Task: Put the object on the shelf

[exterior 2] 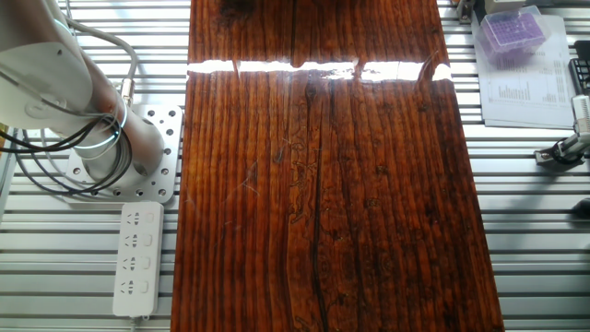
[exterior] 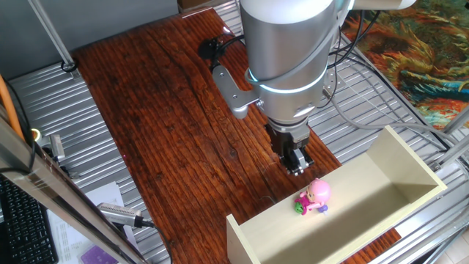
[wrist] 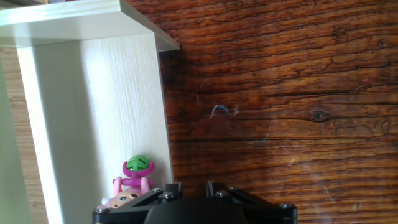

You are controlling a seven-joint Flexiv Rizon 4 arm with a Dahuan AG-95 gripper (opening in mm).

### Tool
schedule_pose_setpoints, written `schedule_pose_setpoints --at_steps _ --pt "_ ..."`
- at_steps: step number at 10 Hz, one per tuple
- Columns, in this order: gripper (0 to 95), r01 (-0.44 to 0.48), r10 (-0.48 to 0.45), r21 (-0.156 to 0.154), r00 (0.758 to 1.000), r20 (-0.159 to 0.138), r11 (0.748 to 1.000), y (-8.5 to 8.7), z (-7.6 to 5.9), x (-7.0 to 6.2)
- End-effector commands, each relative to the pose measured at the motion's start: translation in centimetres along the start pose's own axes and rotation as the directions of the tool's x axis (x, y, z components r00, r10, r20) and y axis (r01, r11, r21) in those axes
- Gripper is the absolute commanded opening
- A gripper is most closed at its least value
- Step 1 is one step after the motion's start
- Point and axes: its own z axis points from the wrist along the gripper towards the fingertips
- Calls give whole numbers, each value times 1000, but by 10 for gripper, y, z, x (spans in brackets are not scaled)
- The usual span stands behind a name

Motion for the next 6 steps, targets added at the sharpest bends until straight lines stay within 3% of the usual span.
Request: schedule_pose_setpoints --at_steps 1,6 --pt "190 -2 2 1 1000 -1 1000 0 0 0" --pt "190 0 0 3 1000 -5 1000 -5 -2 0"
